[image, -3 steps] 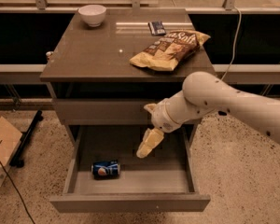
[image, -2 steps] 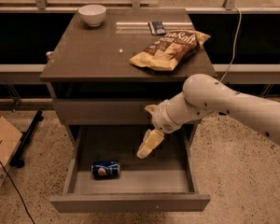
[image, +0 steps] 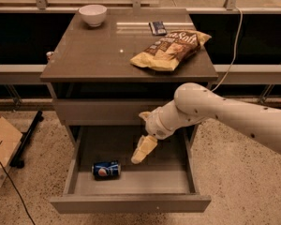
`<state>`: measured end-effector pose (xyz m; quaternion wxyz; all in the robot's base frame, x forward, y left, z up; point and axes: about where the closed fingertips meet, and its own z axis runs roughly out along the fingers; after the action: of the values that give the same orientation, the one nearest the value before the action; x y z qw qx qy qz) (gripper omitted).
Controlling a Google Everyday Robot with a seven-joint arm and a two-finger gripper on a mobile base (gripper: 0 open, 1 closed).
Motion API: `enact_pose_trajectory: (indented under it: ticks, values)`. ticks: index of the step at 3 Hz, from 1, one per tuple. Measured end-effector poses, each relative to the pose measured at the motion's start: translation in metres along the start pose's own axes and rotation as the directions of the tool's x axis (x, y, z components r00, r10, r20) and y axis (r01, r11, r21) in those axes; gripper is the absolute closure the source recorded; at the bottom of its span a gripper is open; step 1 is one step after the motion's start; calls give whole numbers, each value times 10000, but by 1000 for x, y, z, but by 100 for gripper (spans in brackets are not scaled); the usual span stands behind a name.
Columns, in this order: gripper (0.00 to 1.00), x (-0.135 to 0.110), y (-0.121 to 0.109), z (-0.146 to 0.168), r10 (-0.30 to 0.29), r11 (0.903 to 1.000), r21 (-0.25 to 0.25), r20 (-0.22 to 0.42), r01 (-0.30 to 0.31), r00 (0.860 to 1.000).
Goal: Pick pepsi can from middle drawer and place on counter
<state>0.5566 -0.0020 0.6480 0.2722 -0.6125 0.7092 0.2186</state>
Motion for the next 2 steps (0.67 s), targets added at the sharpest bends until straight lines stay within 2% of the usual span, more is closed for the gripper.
enact_pose_trajectory:
  ticks: [1,2]
  values:
    - [0,4,-4,47,-236,9993,-263,770,257,9968]
    - [0,10,-6,80,-348,9983,-421,1243,403,9916]
